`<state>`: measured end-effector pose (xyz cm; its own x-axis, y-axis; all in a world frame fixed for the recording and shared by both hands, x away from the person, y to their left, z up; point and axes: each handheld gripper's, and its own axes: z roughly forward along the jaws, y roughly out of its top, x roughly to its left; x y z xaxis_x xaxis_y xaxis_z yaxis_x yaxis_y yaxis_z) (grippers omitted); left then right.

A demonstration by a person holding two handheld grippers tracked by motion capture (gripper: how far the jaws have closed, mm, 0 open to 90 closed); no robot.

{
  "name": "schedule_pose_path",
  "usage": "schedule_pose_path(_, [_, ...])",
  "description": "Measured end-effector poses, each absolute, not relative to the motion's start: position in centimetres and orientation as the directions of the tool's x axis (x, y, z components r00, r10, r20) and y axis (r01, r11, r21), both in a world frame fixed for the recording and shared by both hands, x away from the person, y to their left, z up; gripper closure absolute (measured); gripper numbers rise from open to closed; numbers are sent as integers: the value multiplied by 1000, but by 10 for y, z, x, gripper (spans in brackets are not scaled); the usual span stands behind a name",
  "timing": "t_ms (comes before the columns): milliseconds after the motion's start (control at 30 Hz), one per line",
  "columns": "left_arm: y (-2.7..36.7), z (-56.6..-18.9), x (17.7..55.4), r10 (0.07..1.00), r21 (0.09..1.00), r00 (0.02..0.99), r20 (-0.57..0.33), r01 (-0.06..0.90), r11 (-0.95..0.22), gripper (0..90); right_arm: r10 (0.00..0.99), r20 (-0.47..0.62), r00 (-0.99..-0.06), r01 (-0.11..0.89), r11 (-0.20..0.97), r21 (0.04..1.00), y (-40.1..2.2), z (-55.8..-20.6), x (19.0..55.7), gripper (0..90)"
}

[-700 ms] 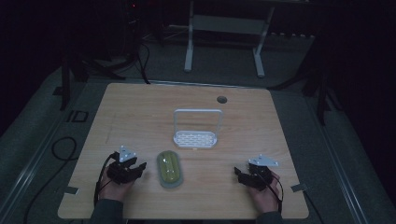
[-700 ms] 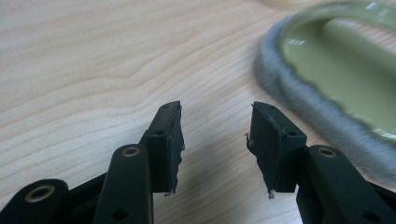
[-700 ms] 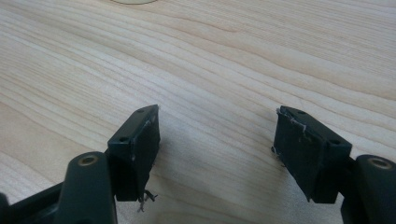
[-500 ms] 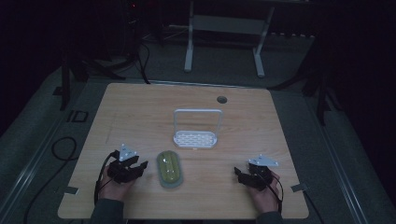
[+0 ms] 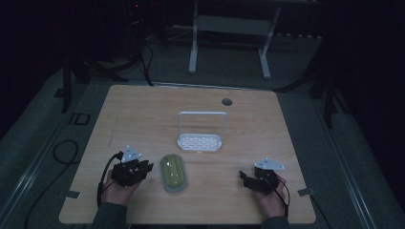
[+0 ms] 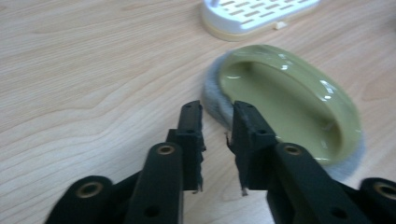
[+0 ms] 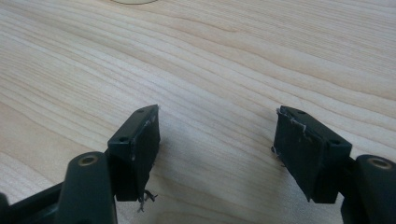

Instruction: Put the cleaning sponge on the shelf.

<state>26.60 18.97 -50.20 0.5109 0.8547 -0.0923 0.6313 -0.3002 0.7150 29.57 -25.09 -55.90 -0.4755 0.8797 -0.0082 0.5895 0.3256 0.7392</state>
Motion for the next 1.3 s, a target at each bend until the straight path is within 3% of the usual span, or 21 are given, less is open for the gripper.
schedule_pose_path(400, [173,-490,268,810,705,579,-91,612,-358,894,880,-8,-475,590,325,739,-251,-559,296,307])
schedule_pose_path(1300, [130,-482,275,745,682,663,-75,579,-447,899,880,-8,-475,590,325,739,-251,-559,296,307])
